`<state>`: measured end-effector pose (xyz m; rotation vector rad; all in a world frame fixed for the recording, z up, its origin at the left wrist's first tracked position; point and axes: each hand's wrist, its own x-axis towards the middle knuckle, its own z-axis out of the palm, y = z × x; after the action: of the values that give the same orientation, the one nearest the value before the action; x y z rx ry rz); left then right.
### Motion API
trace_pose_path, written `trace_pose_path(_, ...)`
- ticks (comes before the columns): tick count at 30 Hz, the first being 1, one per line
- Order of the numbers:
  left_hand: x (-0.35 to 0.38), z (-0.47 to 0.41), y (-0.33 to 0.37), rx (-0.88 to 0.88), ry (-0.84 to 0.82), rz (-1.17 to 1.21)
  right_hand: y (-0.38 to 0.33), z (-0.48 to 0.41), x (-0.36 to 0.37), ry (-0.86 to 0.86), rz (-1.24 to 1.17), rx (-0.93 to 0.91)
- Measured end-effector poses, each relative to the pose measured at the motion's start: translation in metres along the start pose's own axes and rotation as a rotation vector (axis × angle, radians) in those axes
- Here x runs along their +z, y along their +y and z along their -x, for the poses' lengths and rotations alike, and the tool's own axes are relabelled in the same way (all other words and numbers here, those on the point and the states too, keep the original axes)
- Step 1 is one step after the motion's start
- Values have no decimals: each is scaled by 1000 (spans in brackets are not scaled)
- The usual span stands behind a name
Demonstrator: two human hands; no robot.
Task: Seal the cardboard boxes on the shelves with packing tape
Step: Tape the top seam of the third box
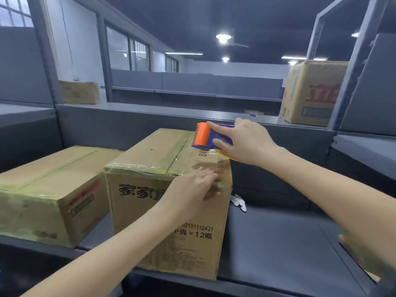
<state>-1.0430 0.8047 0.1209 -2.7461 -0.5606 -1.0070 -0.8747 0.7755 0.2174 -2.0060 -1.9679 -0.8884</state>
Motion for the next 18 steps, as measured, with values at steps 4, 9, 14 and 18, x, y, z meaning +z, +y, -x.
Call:
trace_pose_path(4, -19, 18, -10, -40, 60, -51, -34, -14, 15, 31, 34, -90)
trace_pose_path(9, -42, 44, -43, -163, 100, -5, -68, -26, 34, 63, -95, -64)
trace_pose_path(14, -72, 65, -94, -355, 213, 61, -84, -38, 43, 25, -137, 6)
trace_pose_path(18, -97, 84, -140, -637, 359, 198, -93, -42, 37, 83, 130, -69)
